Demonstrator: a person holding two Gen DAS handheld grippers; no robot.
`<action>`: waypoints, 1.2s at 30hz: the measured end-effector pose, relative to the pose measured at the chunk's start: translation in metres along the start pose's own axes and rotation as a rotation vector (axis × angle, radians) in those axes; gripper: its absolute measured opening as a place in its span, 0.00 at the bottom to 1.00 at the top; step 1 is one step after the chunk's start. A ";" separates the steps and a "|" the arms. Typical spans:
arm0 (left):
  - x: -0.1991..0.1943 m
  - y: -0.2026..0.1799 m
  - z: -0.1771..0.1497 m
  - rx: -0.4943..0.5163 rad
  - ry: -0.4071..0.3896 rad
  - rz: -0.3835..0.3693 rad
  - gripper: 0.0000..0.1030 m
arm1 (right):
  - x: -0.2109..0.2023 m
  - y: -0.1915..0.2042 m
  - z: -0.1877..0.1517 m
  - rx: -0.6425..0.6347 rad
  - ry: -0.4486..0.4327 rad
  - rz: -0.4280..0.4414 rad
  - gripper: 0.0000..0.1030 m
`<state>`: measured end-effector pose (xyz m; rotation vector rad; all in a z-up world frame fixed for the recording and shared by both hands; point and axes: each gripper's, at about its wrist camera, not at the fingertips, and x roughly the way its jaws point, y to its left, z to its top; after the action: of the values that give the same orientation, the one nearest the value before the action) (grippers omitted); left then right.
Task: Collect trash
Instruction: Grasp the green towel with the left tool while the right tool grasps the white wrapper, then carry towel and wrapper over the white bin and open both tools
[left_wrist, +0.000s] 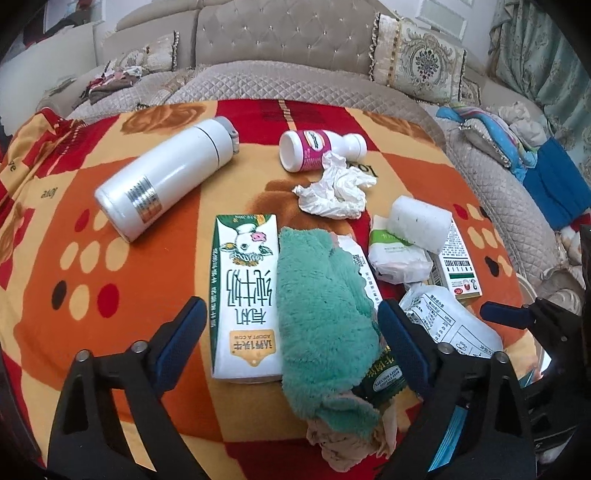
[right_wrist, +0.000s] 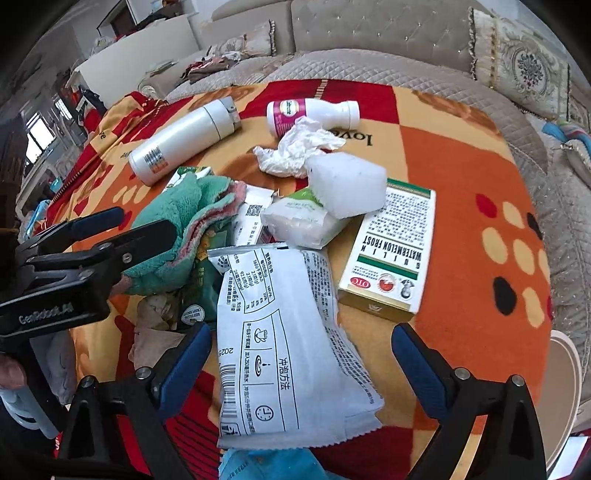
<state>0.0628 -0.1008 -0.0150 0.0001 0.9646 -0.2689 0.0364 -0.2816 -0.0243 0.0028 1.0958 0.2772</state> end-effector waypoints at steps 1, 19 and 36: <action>0.001 -0.001 0.000 0.003 0.006 0.000 0.85 | 0.001 0.000 0.000 0.002 -0.001 0.002 0.94; -0.025 -0.003 0.008 0.014 -0.024 -0.093 0.37 | -0.035 -0.010 -0.001 0.086 -0.089 0.144 0.52; -0.078 -0.104 0.000 0.168 -0.048 -0.271 0.37 | -0.119 -0.075 -0.047 0.219 -0.227 0.122 0.52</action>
<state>-0.0028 -0.1840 0.0611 0.0164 0.8910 -0.5970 -0.0390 -0.3867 0.0482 0.2914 0.8960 0.2580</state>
